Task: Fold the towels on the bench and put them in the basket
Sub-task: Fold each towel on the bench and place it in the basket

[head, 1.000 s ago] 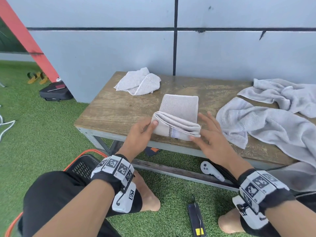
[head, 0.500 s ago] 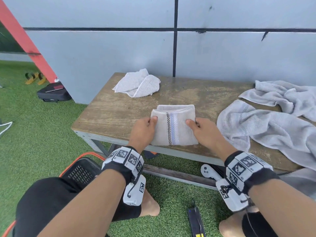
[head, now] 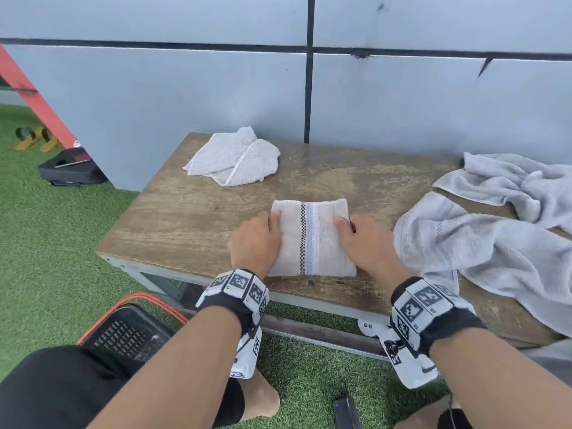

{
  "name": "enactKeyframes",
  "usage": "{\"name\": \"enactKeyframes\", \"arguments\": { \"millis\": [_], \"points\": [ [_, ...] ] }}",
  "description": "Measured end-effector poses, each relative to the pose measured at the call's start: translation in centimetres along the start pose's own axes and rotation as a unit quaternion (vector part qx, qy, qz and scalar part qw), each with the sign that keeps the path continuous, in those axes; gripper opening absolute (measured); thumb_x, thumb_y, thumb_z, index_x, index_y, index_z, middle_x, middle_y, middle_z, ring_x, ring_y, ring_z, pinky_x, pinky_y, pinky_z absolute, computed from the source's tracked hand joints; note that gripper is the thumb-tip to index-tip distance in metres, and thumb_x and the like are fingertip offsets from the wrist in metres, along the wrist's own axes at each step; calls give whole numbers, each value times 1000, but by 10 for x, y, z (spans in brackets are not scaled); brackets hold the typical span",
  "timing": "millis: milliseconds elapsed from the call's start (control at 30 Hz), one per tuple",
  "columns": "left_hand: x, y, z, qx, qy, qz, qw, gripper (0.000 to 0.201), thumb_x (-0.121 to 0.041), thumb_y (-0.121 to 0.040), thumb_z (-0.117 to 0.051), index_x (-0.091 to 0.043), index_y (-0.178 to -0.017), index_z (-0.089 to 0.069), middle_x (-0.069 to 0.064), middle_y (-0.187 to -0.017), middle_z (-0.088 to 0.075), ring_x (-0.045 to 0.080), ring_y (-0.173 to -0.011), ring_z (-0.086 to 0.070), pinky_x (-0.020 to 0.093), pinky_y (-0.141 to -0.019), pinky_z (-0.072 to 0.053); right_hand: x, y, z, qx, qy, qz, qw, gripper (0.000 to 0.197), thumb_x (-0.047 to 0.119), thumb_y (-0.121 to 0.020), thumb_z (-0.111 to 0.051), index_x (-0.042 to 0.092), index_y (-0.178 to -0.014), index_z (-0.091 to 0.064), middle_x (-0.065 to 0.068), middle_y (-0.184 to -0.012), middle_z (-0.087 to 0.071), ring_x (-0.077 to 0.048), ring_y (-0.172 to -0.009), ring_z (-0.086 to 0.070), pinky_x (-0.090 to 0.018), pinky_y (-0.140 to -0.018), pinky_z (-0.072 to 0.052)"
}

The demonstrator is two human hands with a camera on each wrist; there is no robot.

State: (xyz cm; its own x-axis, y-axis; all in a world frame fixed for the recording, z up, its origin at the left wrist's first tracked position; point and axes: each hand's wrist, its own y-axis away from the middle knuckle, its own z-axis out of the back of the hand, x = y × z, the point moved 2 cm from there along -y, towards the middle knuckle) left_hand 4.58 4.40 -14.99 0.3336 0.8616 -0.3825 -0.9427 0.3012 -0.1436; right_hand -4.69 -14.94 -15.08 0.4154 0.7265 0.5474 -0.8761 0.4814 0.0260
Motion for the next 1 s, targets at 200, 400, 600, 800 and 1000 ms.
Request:
{"name": "enactKeyframes", "arguments": {
  "millis": [200, 400, 600, 800, 1000],
  "points": [
    [1, -10, -1, 22, 15, 33, 999, 63, -61, -101, -24, -17, -74, -59, 5, -78, -67, 25, -71, -61, 37, -69, -50, 1, -1, -7, -8, 29, -10, 999, 46, 51, -104, -30, 22, -71, -44, 5, -70, -55, -22, -70, -56, -47, -88, -46],
    [2, -15, -3, 23, 9, 20, 1000, 56, -62, -100, -31, -20, -70, -54, -2, -70, -61, 21, -67, -59, 33, -64, -44, 0, -4, -5, 0, 32, -19, 999, 47, 52, -103, -29, 23, -70, -45, 5, -71, -55, -26, -78, -58, -49, -92, -45],
    [0, -26, 1, 51, 72, 15, 996, 53, -58, -102, -34, -22, -65, -45, 0, -71, -59, 25, -74, -61, 36, -68, -46, 1, -3, -4, -19, 24, -21, 999, 45, 51, -104, -26, 25, -70, -40, 5, -74, -55, -28, -82, -60, -51, -94, -42],
    [1, -28, -1, 42, 78, 31, 996, 55, -60, -101, -35, -19, -68, -51, 3, -74, -62, 28, -76, -63, 38, -73, -52, 5, -4, 1, -26, 58, -29, 998, 47, 52, -105, -26, 24, -72, -43, 4, -79, -59, -26, -83, -59, -47, -91, -40],
    [-1, -29, 0, 47, 70, 58, 995, 56, -61, -101, -34, -17, -71, -54, 4, -76, -63, 28, -78, -65, 40, -74, -53, 5, -10, 4, -14, 78, -58, 995, 53, 56, -103, -25, 20, -77, -55, 0, -82, -64, -27, -85, -62, -46, -91, -40]
  ]
}}
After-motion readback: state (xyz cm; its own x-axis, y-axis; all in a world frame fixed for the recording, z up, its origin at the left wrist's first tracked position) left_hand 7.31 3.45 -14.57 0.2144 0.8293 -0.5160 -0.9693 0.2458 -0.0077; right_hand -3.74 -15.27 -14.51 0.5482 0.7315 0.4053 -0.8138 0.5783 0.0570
